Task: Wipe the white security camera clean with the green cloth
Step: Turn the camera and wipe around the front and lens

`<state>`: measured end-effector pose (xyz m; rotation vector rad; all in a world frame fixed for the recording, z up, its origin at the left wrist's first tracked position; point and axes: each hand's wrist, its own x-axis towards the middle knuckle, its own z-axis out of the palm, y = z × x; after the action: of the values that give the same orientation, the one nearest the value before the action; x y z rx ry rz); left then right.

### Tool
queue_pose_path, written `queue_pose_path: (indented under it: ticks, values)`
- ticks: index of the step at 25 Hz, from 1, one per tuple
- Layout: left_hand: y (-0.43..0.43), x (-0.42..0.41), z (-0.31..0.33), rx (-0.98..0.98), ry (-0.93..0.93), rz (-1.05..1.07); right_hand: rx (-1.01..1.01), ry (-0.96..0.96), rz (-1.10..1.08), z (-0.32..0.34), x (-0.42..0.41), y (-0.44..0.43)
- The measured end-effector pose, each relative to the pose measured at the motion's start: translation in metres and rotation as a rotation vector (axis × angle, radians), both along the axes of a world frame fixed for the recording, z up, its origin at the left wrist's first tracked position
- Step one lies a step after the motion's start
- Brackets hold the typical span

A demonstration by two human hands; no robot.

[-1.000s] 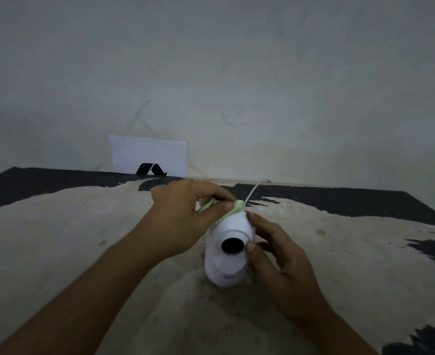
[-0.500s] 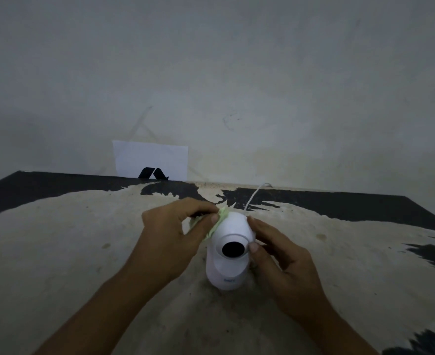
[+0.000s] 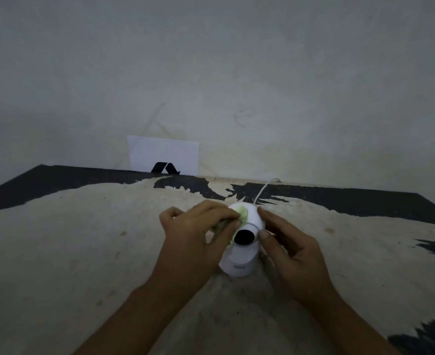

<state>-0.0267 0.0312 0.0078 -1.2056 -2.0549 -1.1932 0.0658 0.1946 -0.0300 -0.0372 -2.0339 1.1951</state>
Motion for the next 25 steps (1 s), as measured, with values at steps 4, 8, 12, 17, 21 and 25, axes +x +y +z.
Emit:
queue_pose_path:
  ticks: [4,8,12,17,21,25]
  values:
    - [-0.004,0.007,-0.025,0.039,-0.110,0.026,0.010,0.008,-0.015,-0.002,0.000,0.001]
    - [-0.011,0.005,-0.033,0.042,-0.193,0.054,0.021,0.007,-0.012,-0.002,0.000,0.001]
    - [-0.006,0.010,-0.021,0.111,-0.087,0.053,0.015,0.006,-0.011,-0.002,-0.001,0.002]
    - [-0.010,0.005,-0.036,-0.033,-0.162,0.011,0.036,0.009,-0.014,-0.002,-0.001,0.003]
    - [-0.012,0.003,-0.028,0.004,-0.177,-0.010,0.104,-0.008,-0.045,-0.002,-0.002,0.003]
    - [0.001,0.011,-0.010,0.065,0.008,0.024,0.081,-0.002,-0.036,0.000,-0.002,0.003]
